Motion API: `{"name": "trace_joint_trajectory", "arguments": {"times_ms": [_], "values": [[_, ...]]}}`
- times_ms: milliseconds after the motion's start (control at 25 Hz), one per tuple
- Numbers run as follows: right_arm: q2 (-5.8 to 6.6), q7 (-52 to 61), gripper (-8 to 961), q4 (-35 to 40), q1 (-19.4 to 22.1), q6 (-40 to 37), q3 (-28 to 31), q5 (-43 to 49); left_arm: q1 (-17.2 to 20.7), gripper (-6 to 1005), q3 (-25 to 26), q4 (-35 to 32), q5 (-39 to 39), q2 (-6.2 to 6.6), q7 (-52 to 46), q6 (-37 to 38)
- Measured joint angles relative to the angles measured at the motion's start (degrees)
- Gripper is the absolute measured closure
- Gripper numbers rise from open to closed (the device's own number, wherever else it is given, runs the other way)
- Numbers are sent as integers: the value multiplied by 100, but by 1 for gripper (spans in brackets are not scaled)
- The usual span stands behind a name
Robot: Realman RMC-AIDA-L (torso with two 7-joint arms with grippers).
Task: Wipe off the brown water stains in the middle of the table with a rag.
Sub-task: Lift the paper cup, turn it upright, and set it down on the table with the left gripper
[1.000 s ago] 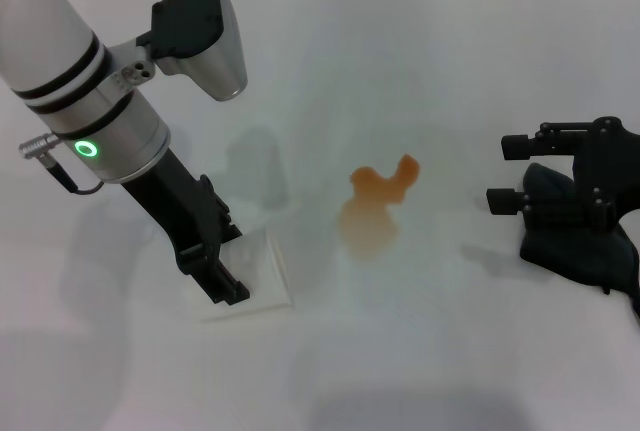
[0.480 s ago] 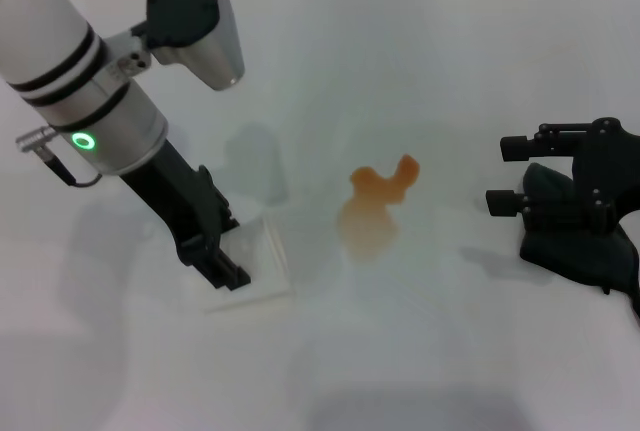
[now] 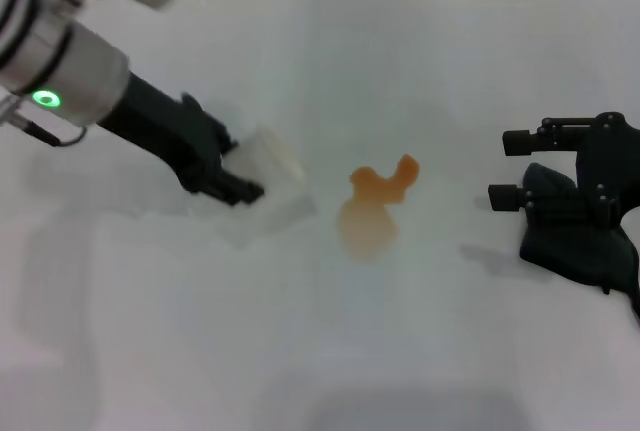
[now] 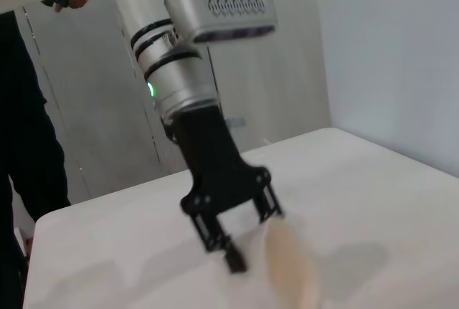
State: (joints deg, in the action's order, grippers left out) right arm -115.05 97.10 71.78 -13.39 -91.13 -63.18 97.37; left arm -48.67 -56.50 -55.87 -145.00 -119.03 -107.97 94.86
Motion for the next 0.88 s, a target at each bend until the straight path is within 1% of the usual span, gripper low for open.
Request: {"name": "trace_joint_trajectory", "arguments": {"times_ms": [120,160,200,240,280,400,520,680,880], "values": [[0,0,262,0,0,16,0,-1,381,426,220,-372,558,18,34,-227],[0,0,262,0,-2,21,-1,-2,609,435,240,-528,906,28,58,-431],[0,0,262,2,-6,26,-1,-3,685,444,241,-570,1038,29,68,-530],[0,2,262,2,-16,31,-2,-4,886,444,242,-644,1340,32,115,-777],[0,5,262,2,-26,34,-2,-4,886,444,242,-644,1340,32,115,-777],[0,11,262,-23,-61,45,-2,-11,1178,443,309,-662,1888,30,280,-1168],[0,11,262,-37,-69,55,-2,-37,1445,443,417,-537,2464,12,582,-1546],[0,12,262,-45,-75,83,-1,-94,1716,444,438,-279,3111,-5,1047,-1893],[0,-4,262,-82,-76,139,-1,-158,1893,444,427,305,3918,-8,1935,-2334]]}}
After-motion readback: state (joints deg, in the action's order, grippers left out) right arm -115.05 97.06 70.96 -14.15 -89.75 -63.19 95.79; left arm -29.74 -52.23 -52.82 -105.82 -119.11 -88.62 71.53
